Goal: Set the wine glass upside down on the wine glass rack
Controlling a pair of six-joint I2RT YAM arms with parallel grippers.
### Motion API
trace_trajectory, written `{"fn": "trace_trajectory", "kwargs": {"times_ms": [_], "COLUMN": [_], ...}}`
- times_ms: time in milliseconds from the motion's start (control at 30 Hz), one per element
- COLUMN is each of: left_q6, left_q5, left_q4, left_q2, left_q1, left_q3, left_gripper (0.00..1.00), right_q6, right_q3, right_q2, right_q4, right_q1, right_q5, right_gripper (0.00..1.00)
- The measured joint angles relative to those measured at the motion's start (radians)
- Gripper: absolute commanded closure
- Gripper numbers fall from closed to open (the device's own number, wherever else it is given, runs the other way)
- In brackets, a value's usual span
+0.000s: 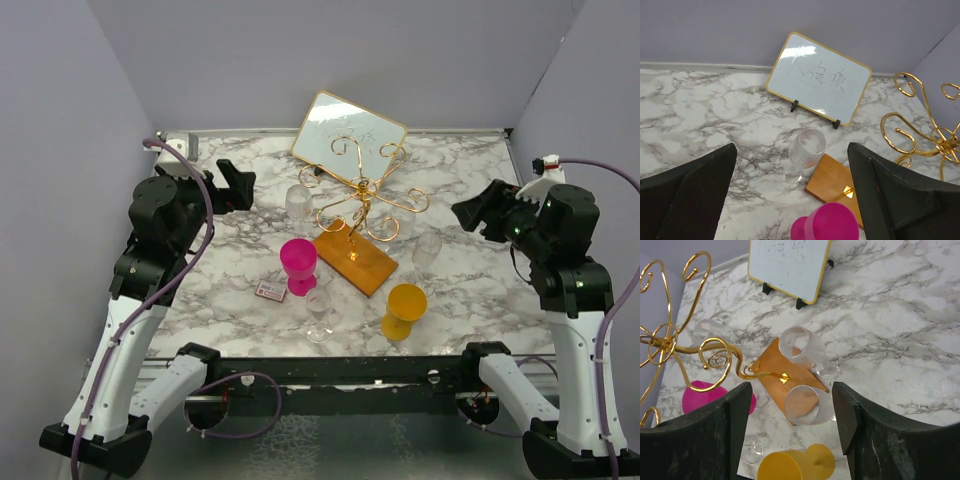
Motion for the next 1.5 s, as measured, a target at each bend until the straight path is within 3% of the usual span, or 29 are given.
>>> {"fn": "trace_trajectory", "kwargs": {"times_ms": [500, 800, 1000, 1500], "left_q6": [-0.008, 0.010, 0.010, -0.018], "left_q5": [0.034, 0.077, 0.121, 0.208], "left_q4": [-0.003, -0.010, -0.010, 0.024], "left_q2": [-0.023, -0.018, -0.010, 0.014], "left_q1": [-0.027, -0.043, -0.053, -0.067], "left_q3": [0.008, 0.026, 0.108, 0.225], "left_gripper": [0.01, 0.01, 0.01, 0.01], "right_q6": [0.050, 0.072, 0.099, 0.055], "right_q3": [-0.001, 0.008, -0.019, -0.146], "right_q2": [-0.031, -0.008, -0.029, -0.090], "right_q4": [-0.189, -0.398, -0.529, -0.576], "right_q1": [0.002, 0.002, 0.002, 0.002], "right_q5": [0.035, 0.043, 0.038, 0.039], "right_gripper": [0.30, 0.39, 0.40, 0.42]}}
